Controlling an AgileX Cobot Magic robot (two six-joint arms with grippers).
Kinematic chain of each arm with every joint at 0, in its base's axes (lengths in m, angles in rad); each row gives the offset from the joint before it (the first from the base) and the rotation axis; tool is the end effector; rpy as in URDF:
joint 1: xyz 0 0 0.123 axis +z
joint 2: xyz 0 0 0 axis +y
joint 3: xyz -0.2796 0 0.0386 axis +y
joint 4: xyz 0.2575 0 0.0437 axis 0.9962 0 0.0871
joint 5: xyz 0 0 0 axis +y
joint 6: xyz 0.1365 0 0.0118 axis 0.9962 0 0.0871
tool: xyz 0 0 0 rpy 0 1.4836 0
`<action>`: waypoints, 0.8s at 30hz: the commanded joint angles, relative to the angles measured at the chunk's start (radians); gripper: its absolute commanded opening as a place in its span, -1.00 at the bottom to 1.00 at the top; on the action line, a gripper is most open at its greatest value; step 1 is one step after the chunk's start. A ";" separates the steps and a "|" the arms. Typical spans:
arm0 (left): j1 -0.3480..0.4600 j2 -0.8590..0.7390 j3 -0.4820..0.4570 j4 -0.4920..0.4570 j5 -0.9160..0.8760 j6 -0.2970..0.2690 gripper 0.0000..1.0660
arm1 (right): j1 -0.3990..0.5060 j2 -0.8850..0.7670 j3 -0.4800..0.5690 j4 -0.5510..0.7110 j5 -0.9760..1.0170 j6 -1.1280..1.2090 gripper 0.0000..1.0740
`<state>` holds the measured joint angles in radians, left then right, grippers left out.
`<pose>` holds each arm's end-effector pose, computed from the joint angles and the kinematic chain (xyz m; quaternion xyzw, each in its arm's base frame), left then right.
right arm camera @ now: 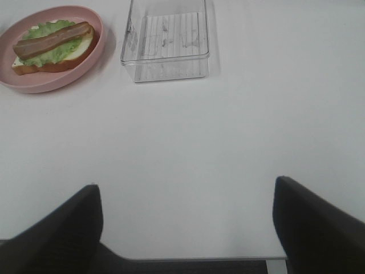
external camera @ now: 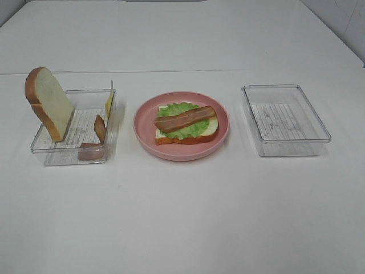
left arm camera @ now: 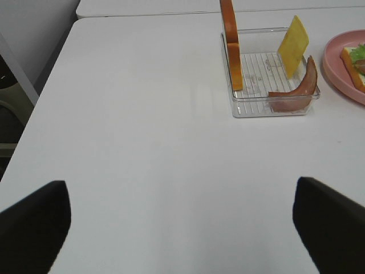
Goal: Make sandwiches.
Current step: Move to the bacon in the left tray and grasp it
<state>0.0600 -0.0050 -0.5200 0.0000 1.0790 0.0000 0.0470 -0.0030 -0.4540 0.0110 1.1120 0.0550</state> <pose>0.0433 0.0026 0.2653 -0.0255 0.8511 0.0157 0.5242 0.0474 0.0036 0.2398 0.0033 0.8768 0.0300 0.4798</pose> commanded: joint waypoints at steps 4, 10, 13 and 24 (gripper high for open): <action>-0.002 0.012 0.003 0.000 -0.004 -0.011 0.83 | -0.001 -0.026 0.004 0.007 -0.013 -0.021 0.47; -0.002 0.128 -0.018 0.000 0.033 -0.060 0.90 | -0.001 -0.026 0.004 0.007 -0.013 -0.021 0.47; -0.002 0.251 -0.057 0.000 0.117 -0.099 0.91 | -0.001 -0.026 0.004 0.007 -0.013 -0.021 0.47; -0.002 0.573 -0.317 0.000 0.237 -0.111 0.91 | -0.001 -0.026 0.004 0.007 -0.013 -0.021 0.47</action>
<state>0.0600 0.5680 -0.8310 0.0000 1.2200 -0.1090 0.0470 -0.0030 -0.4540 0.0120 1.1070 0.0410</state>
